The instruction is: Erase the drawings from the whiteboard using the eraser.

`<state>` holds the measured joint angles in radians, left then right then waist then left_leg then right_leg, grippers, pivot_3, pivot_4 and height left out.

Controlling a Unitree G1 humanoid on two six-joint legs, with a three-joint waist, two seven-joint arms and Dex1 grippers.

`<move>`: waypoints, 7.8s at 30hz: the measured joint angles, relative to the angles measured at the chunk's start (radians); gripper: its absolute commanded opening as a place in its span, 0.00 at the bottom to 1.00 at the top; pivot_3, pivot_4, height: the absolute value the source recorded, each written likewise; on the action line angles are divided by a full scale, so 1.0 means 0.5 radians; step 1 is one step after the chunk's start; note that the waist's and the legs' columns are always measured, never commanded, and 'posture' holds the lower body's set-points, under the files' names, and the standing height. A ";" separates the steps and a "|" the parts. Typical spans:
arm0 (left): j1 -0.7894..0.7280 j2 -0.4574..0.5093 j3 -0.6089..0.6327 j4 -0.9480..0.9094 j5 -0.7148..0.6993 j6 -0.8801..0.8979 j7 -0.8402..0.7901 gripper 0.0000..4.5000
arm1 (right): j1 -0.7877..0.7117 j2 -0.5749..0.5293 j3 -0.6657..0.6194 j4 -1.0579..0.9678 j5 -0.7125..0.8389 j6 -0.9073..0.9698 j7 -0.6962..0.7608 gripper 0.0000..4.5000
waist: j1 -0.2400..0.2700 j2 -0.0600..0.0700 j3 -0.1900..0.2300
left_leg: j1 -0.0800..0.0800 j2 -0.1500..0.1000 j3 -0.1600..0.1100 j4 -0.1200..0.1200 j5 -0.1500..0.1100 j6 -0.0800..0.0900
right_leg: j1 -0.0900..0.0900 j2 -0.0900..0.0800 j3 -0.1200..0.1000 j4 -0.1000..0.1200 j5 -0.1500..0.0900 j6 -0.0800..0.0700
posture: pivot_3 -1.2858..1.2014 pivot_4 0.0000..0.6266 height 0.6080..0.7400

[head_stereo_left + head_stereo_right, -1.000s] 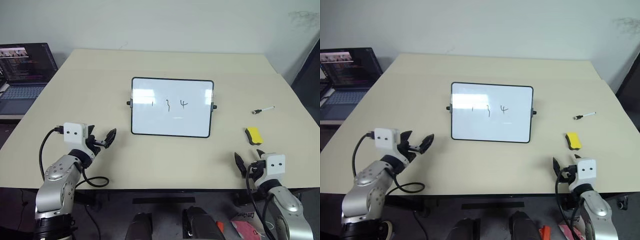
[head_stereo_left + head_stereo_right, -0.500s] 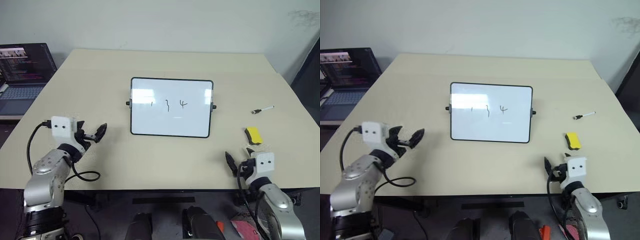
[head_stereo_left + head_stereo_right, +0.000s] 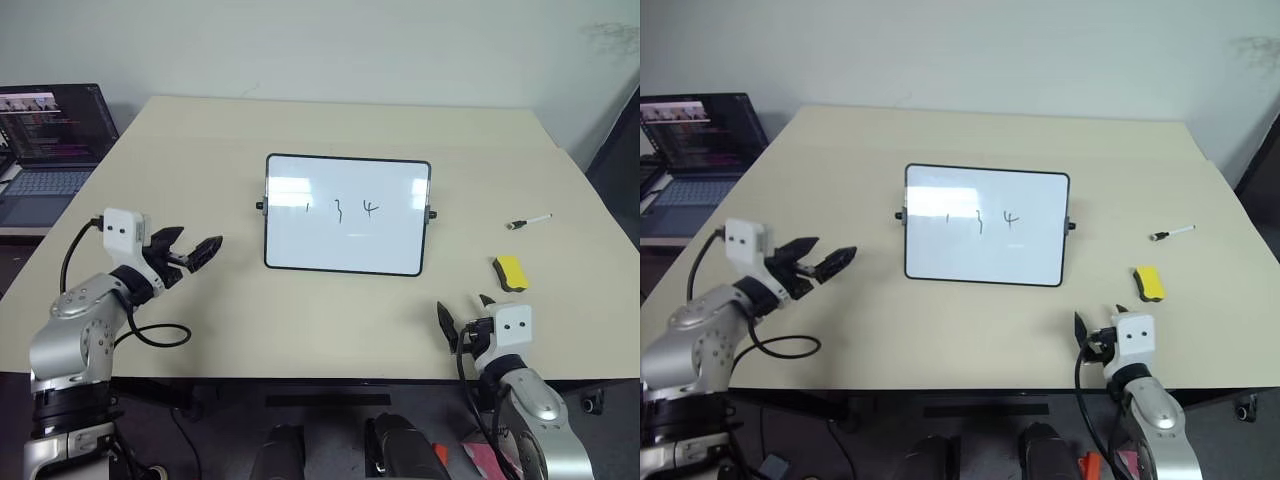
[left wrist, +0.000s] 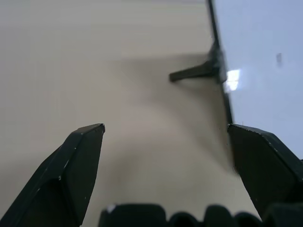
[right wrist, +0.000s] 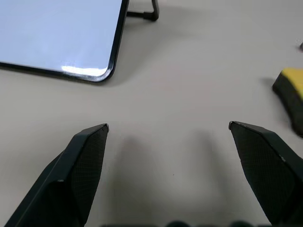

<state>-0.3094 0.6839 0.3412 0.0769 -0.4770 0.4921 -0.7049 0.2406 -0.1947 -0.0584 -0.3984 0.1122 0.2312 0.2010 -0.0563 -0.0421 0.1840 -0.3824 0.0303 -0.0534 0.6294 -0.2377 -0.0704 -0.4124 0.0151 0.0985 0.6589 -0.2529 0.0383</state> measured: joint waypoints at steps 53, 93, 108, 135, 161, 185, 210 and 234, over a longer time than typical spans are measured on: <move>-0.704 0.242 -0.719 -0.239 -0.255 0.354 -1.146 1.00 | -0.787 -0.230 -0.500 0.474 0.288 0.724 -0.150 0.99 | -0.007 0.004 0.002 | -0.018 -0.001 0.000 0.004 0.001 0.003 | -0.018 0.002 0.000 0.013 0.003 0.010 | 0.52 0.24 1.00; -0.746 0.234 -0.757 -0.298 -0.265 0.414 -1.141 1.00 | -0.947 -0.400 -0.607 0.718 0.446 0.908 -0.009 0.99 | -0.007 0.005 0.003 | -0.019 -0.001 -0.001 0.003 0.001 0.003 | -0.018 0.002 0.000 0.012 0.004 0.010 | 0.52 0.24 1.00; -0.746 0.237 -0.757 -0.298 -0.264 0.414 -1.142 1.00 | -0.960 -0.457 -0.608 0.742 0.448 0.917 0.043 0.86 | -0.007 0.005 0.003 | -0.019 -0.001 -0.001 0.004 0.001 0.003 | -0.018 0.002 0.000 0.013 0.004 0.010 | 0.52 0.24 1.00; -0.644 0.276 -0.682 -0.294 -0.209 0.439 -0.925 1.00 | -0.841 -0.488 -0.524 0.407 0.436 0.946 0.094 0.28 | -0.007 0.007 0.003 | -0.019 -0.001 -0.002 0.004 0.001 0.003 | -0.018 0.002 -0.001 0.013 0.004 0.010 | 0.52 0.24 1.00; -0.445 0.386 -0.491 -0.017 0.078 0.466 -0.490 1.00 | -1.380 -0.637 0.531 -0.441 0.294 0.983 0.397 0.28 | -0.011 0.006 0.003 | -0.017 -0.001 -0.004 0.030 0.001 0.003 | -0.018 0.003 -0.002 0.037 0.004 0.010 | 0.52 0.24 1.00; -0.387 0.393 -0.525 0.024 0.120 0.296 -0.709 1.00 | -2.542 0.142 1.026 1.511 -0.432 0.221 0.469 0.28 | -0.033 0.006 0.003 | -0.028 -0.001 -0.008 0.030 0.001 0.003 | -0.027 0.003 -0.006 0.040 0.005 0.006 | 0.52 0.24 1.00; -0.385 0.400 -0.529 -0.044 0.118 0.316 -0.744 1.00 | -2.553 0.305 1.120 2.010 -0.650 0.171 0.731 0.28 | -0.063 0.008 0.004 | -0.015 -0.002 -0.009 0.032 0.008 0.011 | -0.018 0.003 -0.005 0.044 0.011 0.005 | 0.52 0.24 1.00; -0.243 0.457 -0.529 0.009 0.151 0.266 -0.752 1.00 | -2.529 0.403 1.041 2.087 -0.700 0.125 0.736 0.28 | -0.061 0.008 0.004 | -0.018 -0.002 -0.010 0.032 0.009 0.012 | -0.019 0.003 -0.005 0.042 0.006 -0.003 | 0.52 0.24 1.00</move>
<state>-0.4306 0.9125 0.0770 0.0816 -0.4013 0.6249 -1.0808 -1.0237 0.0067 0.4623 0.6450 -0.2377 0.2935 0.5692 -0.0868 -0.0380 0.1861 -0.3913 0.0291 -0.0583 0.6454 -0.2332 -0.0643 -0.4221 0.0166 0.0961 0.6801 -0.2501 0.0368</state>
